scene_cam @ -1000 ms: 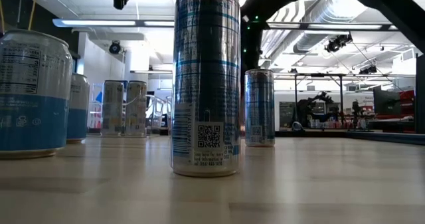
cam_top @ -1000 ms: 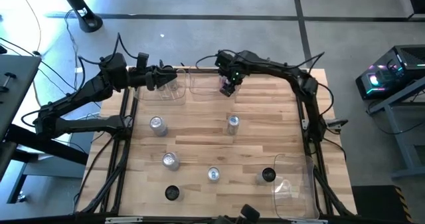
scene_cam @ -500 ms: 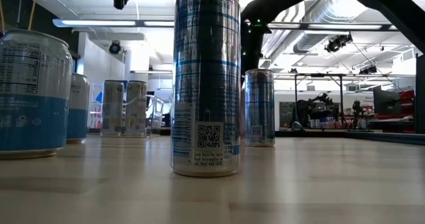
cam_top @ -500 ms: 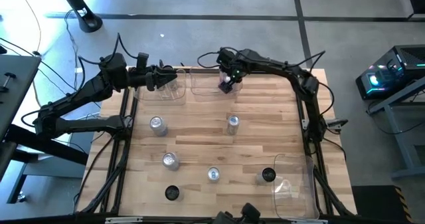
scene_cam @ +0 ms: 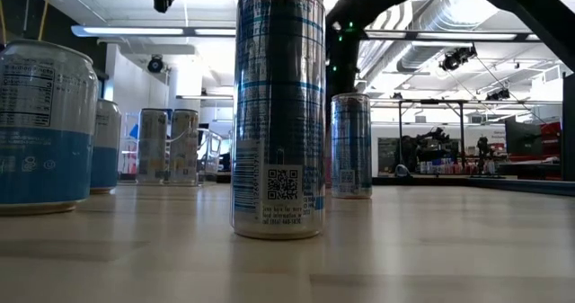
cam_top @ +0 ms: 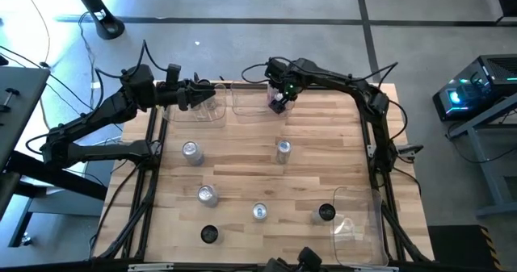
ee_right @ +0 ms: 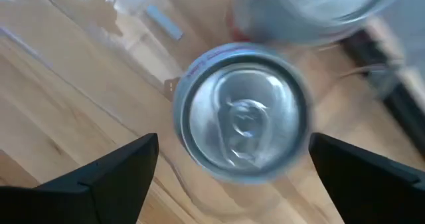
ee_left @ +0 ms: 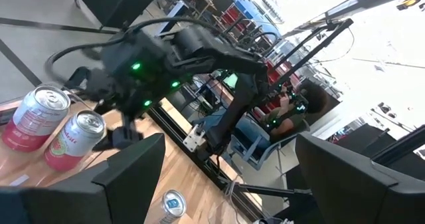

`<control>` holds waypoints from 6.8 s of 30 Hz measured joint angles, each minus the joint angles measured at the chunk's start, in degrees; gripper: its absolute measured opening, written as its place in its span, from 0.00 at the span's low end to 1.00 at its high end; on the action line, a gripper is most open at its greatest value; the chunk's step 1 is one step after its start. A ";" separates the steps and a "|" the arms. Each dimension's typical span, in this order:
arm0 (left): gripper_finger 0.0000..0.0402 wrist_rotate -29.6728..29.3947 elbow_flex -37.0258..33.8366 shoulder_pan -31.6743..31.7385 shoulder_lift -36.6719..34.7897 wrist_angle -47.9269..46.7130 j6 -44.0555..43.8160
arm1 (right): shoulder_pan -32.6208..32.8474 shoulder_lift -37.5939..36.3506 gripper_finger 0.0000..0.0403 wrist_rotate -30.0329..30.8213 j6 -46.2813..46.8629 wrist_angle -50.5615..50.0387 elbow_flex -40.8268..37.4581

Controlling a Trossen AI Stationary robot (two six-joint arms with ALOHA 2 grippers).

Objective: Sort soda cans
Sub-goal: Put the top blue-white soda can into the top right transparent bin, then put the blue-white soda can into the top right transparent bin

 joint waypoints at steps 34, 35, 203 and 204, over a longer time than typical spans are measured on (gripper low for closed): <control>0.83 -0.35 0.02 -4.18 1.94 -28.77 8.30 | 14.32 -10.12 0.96 3.38 0.01 -20.50 17.01; 0.83 -1.26 0.02 -4.89 2.08 -32.88 7.25 | 14.63 -10.12 0.96 3.79 -0.19 -20.51 17.00; 0.93 -32.37 63.47 -28.76 51.91 -71.00 16.38 | 24.94 -41.40 0.96 21.19 3.15 -9.05 -9.81; 0.93 -32.76 59.77 -29.72 49.50 -69.88 13.56 | 24.94 -41.40 0.96 20.50 2.63 -9.00 -9.81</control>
